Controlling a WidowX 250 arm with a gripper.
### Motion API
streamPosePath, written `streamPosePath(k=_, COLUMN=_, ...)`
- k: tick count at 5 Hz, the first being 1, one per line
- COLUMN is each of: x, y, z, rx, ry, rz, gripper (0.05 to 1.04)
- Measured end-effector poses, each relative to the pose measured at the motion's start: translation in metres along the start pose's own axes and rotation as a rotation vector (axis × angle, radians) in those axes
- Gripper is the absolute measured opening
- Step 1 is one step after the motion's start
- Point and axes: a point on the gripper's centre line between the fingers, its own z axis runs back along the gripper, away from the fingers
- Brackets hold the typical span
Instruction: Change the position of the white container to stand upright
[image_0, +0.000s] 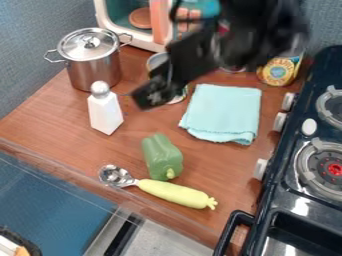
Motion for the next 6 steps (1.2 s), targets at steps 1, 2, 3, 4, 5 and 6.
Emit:
streamPosePath(k=1, x=0.006, y=0.016, z=0.009, rx=0.080, ry=0.255, rz=0.010, gripper=1.001)
streamPosePath(k=2, x=0.027, y=0.031, z=0.007, rx=0.063, ry=0.512, rz=0.050, gripper=1.001)
streamPosePath(k=3, x=0.044, y=0.045, z=0.006, rx=-0.052, ry=0.625, rz=0.024, gripper=1.001)
streamPosePath(k=4, x=0.063, y=0.059, z=-0.006, rx=-0.140, ry=0.698, rz=0.062, gripper=1.000)
streamPosePath(k=5, x=0.076, y=0.066, z=-0.005, rx=-0.192, ry=0.650, rz=0.094, gripper=1.001)
streamPosePath(k=6, x=0.075, y=0.063, z=-0.014, rx=-0.167, ry=0.659, rz=0.077, gripper=1.001)
